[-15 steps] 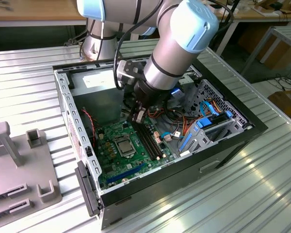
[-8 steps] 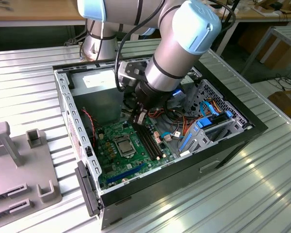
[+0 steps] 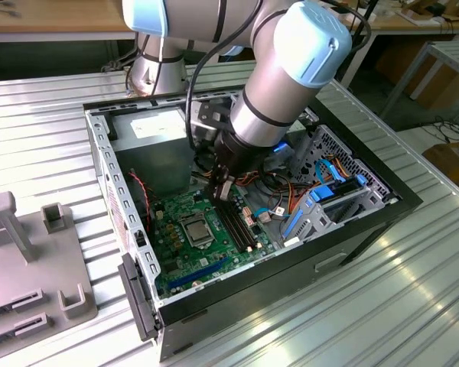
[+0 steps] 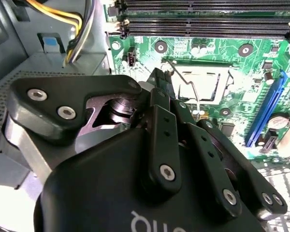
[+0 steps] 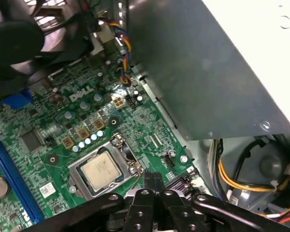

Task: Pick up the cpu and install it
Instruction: 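Install the first cpu locking lever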

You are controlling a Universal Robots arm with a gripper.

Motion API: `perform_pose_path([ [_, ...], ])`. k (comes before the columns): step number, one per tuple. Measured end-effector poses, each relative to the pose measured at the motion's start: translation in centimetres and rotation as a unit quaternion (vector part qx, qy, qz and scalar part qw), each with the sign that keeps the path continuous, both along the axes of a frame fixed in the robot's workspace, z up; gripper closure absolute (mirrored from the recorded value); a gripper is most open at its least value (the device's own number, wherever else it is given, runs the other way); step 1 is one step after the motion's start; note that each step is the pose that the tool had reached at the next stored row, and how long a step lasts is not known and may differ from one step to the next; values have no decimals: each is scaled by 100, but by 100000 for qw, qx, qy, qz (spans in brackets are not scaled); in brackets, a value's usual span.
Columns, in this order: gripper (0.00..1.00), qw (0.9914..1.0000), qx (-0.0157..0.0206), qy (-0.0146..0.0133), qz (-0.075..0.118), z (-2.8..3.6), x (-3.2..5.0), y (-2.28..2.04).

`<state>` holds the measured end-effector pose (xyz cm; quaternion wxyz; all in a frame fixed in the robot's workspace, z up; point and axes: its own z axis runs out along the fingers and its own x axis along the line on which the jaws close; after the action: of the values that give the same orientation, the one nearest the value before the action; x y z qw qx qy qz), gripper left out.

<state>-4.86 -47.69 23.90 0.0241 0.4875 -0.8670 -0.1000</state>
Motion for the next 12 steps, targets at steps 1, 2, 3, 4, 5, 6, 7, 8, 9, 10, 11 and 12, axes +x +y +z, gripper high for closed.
perform_pose_path([
  [1,89,99998,-5,-69,645,0,-1,-3],
  [2,89,99994,-11,-123,1043,-1,-1,-5],
  [3,89,99989,-13,-206,1489,-1,-1,-7],
  [4,89,99973,-35,-515,2249,0,-2,-13],
  [5,89,99964,-43,-912,2537,-1,-2,-14],
  [6,89,99953,-56,-1489,2688,-1,-3,-14],
  [7,89,99917,-93,-2933,2813,-1,-7,-14],
  [8,89,99881,-112,-3917,2908,-2,-11,-14],
  [9,89,99865,-99,-4146,3130,-3,-11,-14],
  [10,89,99846,-98,-4286,3509,-2,-11,-14],
  [11,89,99823,-85,-4439,3965,-2,-11,-14],
  [12,89,99807,-80,-4539,4249,-2,-14,-14],
])
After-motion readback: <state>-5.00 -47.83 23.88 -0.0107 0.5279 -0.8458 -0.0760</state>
